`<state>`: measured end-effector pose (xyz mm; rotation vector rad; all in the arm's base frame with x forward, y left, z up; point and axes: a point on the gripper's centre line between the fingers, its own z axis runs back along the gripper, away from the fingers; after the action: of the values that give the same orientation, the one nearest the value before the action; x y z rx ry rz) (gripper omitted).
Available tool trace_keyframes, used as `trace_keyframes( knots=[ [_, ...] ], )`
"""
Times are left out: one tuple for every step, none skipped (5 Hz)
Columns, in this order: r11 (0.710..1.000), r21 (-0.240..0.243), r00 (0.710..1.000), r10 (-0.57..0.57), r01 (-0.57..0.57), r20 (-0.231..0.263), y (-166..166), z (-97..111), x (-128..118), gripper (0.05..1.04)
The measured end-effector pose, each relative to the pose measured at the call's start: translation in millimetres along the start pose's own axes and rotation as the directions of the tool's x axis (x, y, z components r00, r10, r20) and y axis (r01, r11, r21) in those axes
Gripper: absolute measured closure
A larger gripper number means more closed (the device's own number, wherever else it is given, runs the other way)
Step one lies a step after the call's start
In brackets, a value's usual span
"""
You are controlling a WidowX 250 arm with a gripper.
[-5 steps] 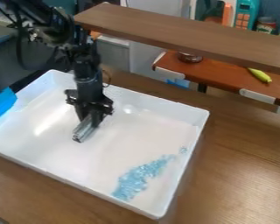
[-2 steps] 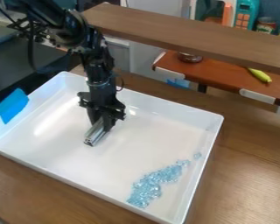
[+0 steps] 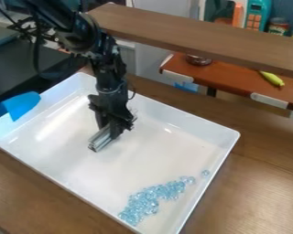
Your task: Sweep into pile
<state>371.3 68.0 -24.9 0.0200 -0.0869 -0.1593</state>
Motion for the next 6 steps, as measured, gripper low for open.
trace_keyframes(
  knots=[
    [1.000, -0.006, 1.000, -0.001, 0.001, -0.006, -2, 0, 0, 0.712],
    [0.999, -0.026, 1.000, 0.018, -0.019, -0.020, -5, 2, 1, 0.712],
    [0.996, -0.046, 0.995, 0.077, -0.079, -0.060, -7, 1, 2, 0.711],
    [0.992, -0.052, 0.989, 0.111, -0.116, -0.094, -13, 1, 4, 0.712],
    [0.988, -0.061, 0.986, 0.136, -0.142, -0.099, -15, 0, 4, 0.639],
    [0.987, -0.065, 0.986, 0.139, -0.145, -0.090, -18, 1, -2, 0.329]
  ],
)
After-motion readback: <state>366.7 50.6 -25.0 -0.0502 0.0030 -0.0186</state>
